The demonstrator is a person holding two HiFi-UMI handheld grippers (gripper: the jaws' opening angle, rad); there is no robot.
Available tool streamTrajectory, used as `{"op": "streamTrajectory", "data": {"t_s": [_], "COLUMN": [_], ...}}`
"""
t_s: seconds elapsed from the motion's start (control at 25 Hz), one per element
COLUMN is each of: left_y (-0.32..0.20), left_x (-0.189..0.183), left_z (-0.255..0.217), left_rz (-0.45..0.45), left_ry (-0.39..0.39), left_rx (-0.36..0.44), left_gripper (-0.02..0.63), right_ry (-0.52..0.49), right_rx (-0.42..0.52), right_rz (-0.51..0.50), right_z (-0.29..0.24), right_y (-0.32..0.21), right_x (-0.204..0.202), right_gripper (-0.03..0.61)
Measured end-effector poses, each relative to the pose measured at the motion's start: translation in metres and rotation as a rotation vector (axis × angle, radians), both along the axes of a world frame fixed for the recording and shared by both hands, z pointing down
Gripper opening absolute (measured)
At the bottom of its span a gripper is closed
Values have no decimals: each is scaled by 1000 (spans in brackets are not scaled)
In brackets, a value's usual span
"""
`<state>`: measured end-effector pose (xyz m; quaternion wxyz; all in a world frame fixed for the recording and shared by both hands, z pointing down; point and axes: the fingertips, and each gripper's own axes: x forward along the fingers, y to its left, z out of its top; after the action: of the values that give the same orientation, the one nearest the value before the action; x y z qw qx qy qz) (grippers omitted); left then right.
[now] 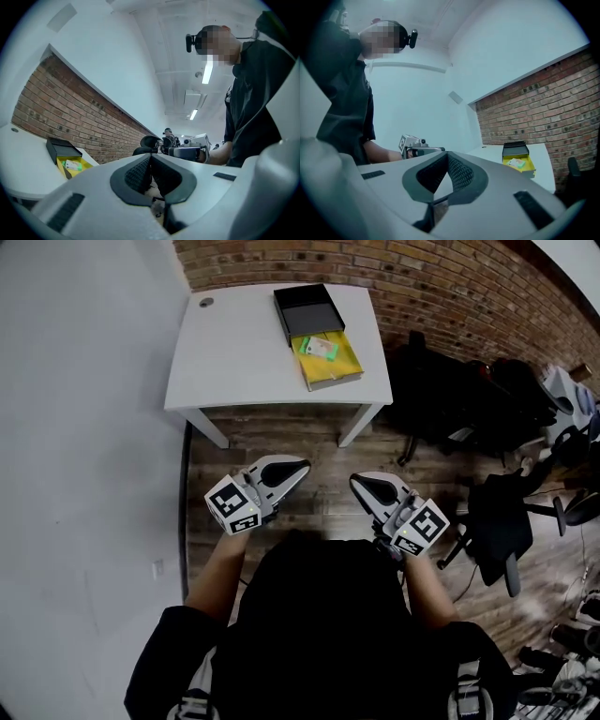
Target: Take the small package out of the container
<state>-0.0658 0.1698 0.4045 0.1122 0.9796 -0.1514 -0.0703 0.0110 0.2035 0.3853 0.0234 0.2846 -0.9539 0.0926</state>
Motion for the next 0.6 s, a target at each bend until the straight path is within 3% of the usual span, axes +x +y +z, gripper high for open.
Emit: {"op": "streamTrajectory", "data": {"t_s": [0.48,0.6], "left_y": [-66,-101], "left_x": [7,14], "left_z": [32,23], "left_rz": [8,-35], "left_ry": [-30,38], "left_rx": [-54,-93], "left_gripper": [17,17], "right_ry": [-43,-46], "right_rx": [6,10], "right_rz": [-3,-19], "right_z": [4,9], "right_y": [-75,-109], "right_x": [-1,7], "right_gripper": [2,2]}}
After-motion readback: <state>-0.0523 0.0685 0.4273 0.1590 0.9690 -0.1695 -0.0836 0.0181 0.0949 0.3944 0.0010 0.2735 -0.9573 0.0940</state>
